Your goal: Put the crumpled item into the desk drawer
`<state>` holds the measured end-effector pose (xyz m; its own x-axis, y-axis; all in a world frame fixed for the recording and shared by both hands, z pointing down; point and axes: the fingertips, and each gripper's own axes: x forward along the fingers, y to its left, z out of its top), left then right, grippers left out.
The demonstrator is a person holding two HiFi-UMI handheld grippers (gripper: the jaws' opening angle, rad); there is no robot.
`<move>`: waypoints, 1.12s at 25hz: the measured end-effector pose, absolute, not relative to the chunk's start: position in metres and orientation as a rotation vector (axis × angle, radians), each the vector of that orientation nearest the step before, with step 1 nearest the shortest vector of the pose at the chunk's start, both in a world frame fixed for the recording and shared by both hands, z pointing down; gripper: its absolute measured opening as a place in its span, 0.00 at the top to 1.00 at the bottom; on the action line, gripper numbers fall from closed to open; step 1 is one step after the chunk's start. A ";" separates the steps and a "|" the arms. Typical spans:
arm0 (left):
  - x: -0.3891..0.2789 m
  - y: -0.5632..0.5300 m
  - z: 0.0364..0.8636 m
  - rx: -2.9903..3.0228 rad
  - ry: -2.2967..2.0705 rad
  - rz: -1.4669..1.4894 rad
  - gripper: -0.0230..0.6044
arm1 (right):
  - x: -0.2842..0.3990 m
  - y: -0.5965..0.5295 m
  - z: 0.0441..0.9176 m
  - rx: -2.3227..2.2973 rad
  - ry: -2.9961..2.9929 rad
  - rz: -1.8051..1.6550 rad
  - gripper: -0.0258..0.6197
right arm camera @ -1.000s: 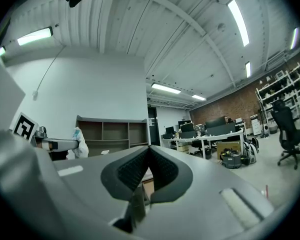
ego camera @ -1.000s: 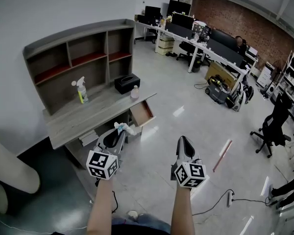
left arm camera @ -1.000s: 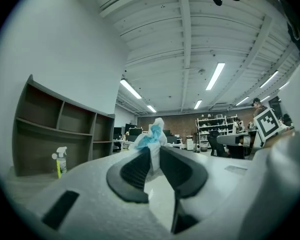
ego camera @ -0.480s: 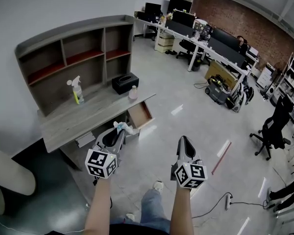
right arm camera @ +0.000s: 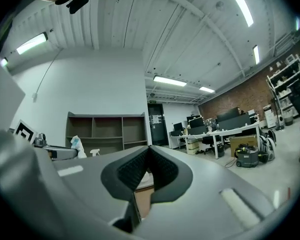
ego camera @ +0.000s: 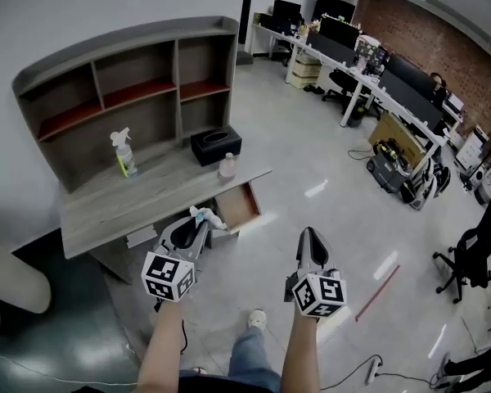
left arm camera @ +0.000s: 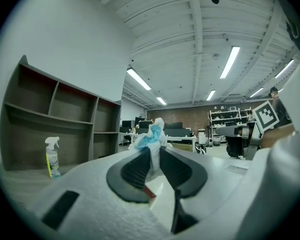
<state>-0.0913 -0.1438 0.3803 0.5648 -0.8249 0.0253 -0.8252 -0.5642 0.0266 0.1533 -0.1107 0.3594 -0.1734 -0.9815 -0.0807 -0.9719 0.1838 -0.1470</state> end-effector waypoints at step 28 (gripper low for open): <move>-0.001 -0.343 0.504 2.313 -1.803 0.210 0.85 | 0.168 -0.392 0.451 -1.441 2.746 -0.369 0.94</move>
